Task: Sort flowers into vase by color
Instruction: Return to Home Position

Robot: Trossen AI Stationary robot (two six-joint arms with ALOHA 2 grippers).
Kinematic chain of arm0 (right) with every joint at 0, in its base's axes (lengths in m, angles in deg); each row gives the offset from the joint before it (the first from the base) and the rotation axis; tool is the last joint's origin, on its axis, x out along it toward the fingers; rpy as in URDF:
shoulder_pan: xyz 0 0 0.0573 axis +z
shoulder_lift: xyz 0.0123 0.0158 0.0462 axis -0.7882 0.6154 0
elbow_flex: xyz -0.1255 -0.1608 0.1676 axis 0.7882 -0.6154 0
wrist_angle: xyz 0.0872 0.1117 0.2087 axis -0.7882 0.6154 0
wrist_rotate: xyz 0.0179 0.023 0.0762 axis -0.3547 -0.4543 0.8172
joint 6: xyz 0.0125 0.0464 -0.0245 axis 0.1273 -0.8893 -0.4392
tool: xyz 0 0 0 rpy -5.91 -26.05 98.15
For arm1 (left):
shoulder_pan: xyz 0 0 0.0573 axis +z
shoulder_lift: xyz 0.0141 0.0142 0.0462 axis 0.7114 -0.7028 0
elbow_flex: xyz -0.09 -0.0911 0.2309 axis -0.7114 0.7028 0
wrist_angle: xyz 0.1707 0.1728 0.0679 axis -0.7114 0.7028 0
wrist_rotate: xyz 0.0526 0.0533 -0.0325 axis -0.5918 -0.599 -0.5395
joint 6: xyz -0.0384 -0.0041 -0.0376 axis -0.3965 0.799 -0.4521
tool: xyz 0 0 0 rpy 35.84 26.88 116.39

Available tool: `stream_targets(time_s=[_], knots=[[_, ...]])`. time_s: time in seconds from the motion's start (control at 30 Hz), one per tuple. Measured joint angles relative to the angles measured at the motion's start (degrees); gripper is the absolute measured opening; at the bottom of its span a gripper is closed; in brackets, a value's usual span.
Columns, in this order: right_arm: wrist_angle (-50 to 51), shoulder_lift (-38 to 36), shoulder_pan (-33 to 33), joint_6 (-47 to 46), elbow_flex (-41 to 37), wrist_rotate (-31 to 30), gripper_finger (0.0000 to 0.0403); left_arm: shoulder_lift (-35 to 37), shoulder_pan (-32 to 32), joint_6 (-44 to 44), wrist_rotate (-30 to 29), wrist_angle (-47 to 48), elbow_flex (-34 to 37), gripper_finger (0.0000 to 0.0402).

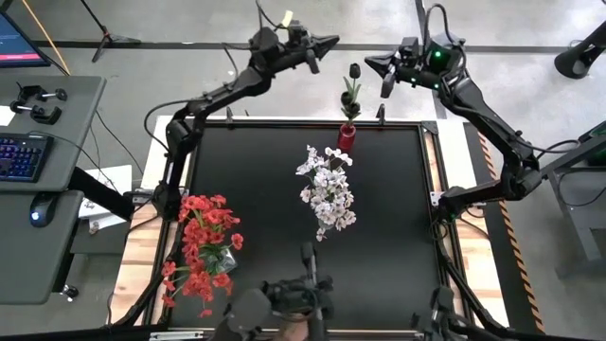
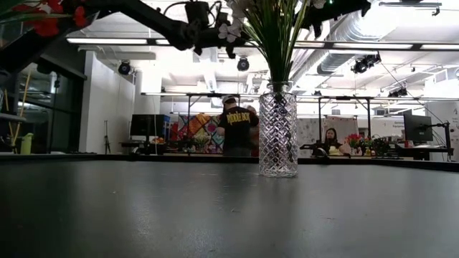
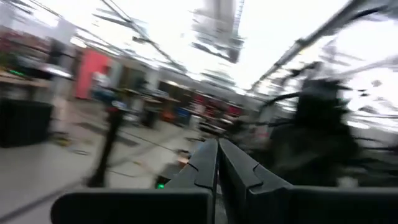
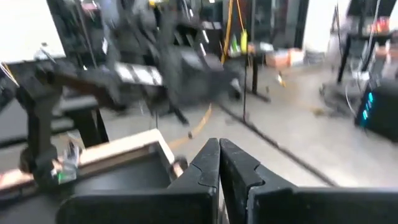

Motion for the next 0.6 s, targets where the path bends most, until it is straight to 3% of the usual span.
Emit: stream_targets(time_s=[0.17,0.33,0.47,0.6], knots=[[8.2,0.1,-1.5,3.4,0.0,0.5,0.0000,2.4,1.4,-3.6,14.0,0.3,0.0,0.0000],[10.3,0.1,-2.2,4.9,0.0,0.6,0.0000,4.3,-0.5,-2.5,25.9,0.6,0.5,0.0000],[10.5,0.1,-2.2,4.8,0.0,0.6,0.0000,8.2,-1.4,0.0,27.2,0.4,5.6,0.0000],[11.9,0.1,-2.2,3.7,0.0,0.6,0.0000,15.1,-1.1,3.7,22.5,0.4,16.6,0.0000]])
